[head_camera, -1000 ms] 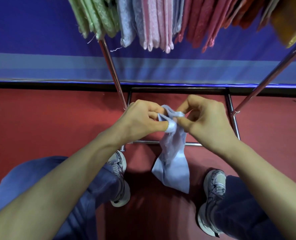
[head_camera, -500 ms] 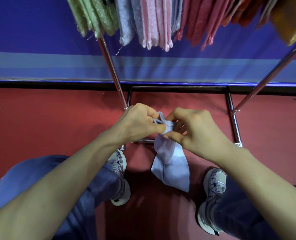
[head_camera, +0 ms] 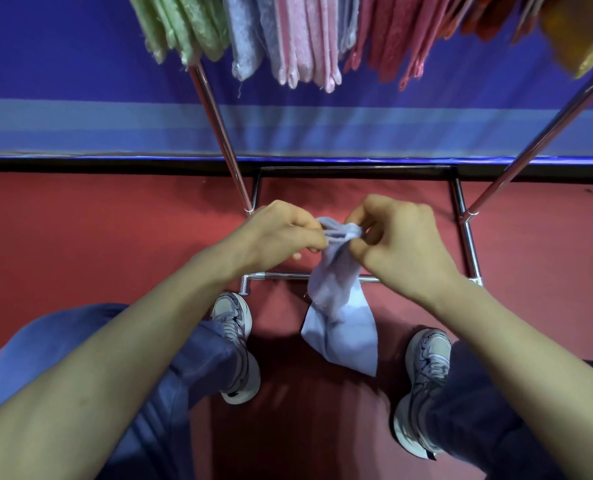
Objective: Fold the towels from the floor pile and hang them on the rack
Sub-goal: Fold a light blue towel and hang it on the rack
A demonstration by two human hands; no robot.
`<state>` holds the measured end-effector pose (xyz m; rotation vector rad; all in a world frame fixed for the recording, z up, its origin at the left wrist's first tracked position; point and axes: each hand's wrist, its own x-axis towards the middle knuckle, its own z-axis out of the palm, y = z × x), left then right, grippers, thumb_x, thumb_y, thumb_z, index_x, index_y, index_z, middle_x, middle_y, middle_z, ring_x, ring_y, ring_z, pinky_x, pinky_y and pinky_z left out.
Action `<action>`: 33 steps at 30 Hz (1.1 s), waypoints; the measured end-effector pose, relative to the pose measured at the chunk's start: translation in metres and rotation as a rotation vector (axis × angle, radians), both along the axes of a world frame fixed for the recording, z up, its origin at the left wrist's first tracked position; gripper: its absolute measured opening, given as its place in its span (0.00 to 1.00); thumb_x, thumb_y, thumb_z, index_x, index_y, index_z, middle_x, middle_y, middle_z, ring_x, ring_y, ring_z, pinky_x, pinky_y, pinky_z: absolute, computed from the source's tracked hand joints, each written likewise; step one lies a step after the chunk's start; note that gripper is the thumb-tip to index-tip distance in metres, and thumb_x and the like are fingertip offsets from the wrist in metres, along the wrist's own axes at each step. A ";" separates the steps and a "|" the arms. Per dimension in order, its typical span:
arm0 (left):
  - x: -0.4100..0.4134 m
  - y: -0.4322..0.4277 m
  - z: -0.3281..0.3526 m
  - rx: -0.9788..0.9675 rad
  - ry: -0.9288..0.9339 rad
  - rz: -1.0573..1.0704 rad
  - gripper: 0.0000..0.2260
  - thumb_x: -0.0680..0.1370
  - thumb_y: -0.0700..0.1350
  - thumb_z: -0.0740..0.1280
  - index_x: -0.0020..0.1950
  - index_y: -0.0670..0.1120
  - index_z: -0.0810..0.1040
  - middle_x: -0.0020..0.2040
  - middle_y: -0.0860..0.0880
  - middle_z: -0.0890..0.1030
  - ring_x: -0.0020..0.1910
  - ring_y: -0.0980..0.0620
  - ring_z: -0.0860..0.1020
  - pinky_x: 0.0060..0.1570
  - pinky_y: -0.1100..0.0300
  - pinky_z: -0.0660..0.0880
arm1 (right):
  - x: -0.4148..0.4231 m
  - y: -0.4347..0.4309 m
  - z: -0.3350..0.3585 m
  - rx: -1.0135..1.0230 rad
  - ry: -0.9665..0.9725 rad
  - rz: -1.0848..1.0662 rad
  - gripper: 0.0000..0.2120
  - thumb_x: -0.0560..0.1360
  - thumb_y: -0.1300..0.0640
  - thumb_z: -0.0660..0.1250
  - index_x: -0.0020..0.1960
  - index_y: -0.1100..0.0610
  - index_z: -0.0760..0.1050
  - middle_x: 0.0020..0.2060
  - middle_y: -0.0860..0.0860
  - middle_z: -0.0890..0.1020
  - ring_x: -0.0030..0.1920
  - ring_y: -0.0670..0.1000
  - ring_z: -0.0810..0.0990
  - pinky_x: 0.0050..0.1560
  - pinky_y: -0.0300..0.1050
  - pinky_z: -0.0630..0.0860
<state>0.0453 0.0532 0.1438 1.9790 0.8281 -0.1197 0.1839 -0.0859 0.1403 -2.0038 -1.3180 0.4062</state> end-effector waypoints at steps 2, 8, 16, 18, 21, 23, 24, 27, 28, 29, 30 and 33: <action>-0.003 0.006 0.001 0.133 0.002 -0.062 0.07 0.66 0.55 0.73 0.40 0.54 0.84 0.26 0.58 0.75 0.28 0.61 0.69 0.37 0.62 0.69 | 0.009 0.001 0.003 0.000 0.157 -0.075 0.06 0.64 0.63 0.70 0.38 0.52 0.79 0.31 0.44 0.82 0.30 0.44 0.78 0.38 0.42 0.76; -0.007 0.013 0.007 0.400 -0.159 -0.066 0.08 0.66 0.62 0.70 0.40 0.61 0.83 0.41 0.57 0.85 0.41 0.58 0.81 0.48 0.55 0.78 | 0.018 0.005 0.006 0.083 0.537 -0.185 0.09 0.62 0.66 0.68 0.35 0.53 0.80 0.29 0.50 0.82 0.30 0.48 0.77 0.32 0.43 0.73; -0.004 -0.008 0.000 0.071 -0.441 -0.029 0.30 0.66 0.49 0.81 0.62 0.45 0.71 0.49 0.49 0.83 0.48 0.51 0.83 0.53 0.52 0.79 | 0.011 0.003 0.013 0.102 0.691 -0.028 0.11 0.64 0.78 0.71 0.40 0.65 0.80 0.37 0.63 0.84 0.37 0.54 0.80 0.43 0.49 0.78; -0.001 -0.008 0.001 0.102 -0.436 -0.025 0.22 0.68 0.50 0.79 0.59 0.47 0.79 0.45 0.50 0.84 0.42 0.55 0.80 0.47 0.57 0.77 | 0.009 0.003 0.013 0.091 0.688 -0.028 0.11 0.64 0.77 0.72 0.39 0.63 0.81 0.36 0.62 0.84 0.36 0.52 0.80 0.43 0.48 0.78; 0.001 -0.005 0.003 0.186 -0.428 -0.015 0.09 0.70 0.50 0.77 0.48 0.50 0.85 0.38 0.49 0.84 0.33 0.58 0.74 0.36 0.62 0.72 | 0.010 0.004 0.011 0.099 0.677 -0.051 0.11 0.65 0.74 0.75 0.39 0.60 0.81 0.35 0.60 0.84 0.36 0.51 0.80 0.44 0.47 0.78; 0.002 -0.003 0.005 0.231 -0.435 0.004 0.07 0.71 0.50 0.77 0.45 0.50 0.85 0.37 0.49 0.84 0.32 0.57 0.74 0.35 0.61 0.72 | 0.010 0.004 0.011 0.115 0.671 -0.051 0.11 0.67 0.72 0.75 0.43 0.59 0.80 0.35 0.60 0.84 0.37 0.51 0.80 0.45 0.48 0.78; 0.002 -0.004 0.007 0.242 -0.439 0.019 0.06 0.71 0.49 0.77 0.45 0.50 0.85 0.37 0.50 0.84 0.32 0.56 0.75 0.36 0.60 0.74 | 0.009 0.003 0.011 0.125 0.672 -0.050 0.12 0.67 0.71 0.75 0.46 0.59 0.79 0.35 0.59 0.84 0.37 0.52 0.79 0.46 0.49 0.78; 0.001 -0.008 0.018 0.238 -0.432 0.015 0.06 0.71 0.49 0.76 0.45 0.49 0.85 0.38 0.50 0.85 0.36 0.47 0.80 0.39 0.54 0.78 | 0.000 -0.005 0.016 0.134 0.686 -0.035 0.16 0.69 0.70 0.76 0.53 0.59 0.77 0.37 0.55 0.85 0.40 0.50 0.81 0.49 0.45 0.79; 0.001 -0.010 0.024 0.246 -0.426 -0.013 0.07 0.70 0.49 0.76 0.45 0.49 0.85 0.38 0.50 0.85 0.37 0.47 0.80 0.40 0.53 0.78 | -0.004 -0.008 0.020 0.126 0.657 -0.040 0.16 0.68 0.67 0.77 0.54 0.59 0.77 0.39 0.56 0.85 0.41 0.50 0.81 0.50 0.46 0.79; 0.001 -0.011 0.031 0.247 -0.422 -0.051 0.07 0.70 0.48 0.75 0.46 0.48 0.85 0.38 0.51 0.85 0.36 0.50 0.80 0.40 0.55 0.77 | -0.007 -0.011 0.023 0.132 0.641 -0.037 0.17 0.67 0.62 0.79 0.54 0.59 0.78 0.41 0.58 0.85 0.42 0.50 0.82 0.52 0.48 0.80; 0.002 -0.014 0.041 0.255 -0.414 -0.096 0.07 0.70 0.47 0.75 0.46 0.48 0.85 0.38 0.52 0.85 0.36 0.54 0.80 0.40 0.56 0.76 | -0.009 -0.015 0.029 0.137 0.625 -0.035 0.18 0.66 0.57 0.80 0.53 0.57 0.79 0.42 0.58 0.86 0.43 0.53 0.83 0.54 0.51 0.81; -0.008 -0.029 0.078 0.360 -0.342 -0.230 0.06 0.72 0.46 0.75 0.49 0.50 0.86 0.42 0.54 0.86 0.43 0.57 0.82 0.46 0.56 0.77 | -0.022 -0.035 0.052 0.151 0.591 -0.036 0.15 0.66 0.56 0.81 0.50 0.56 0.83 0.45 0.59 0.86 0.51 0.62 0.84 0.59 0.62 0.78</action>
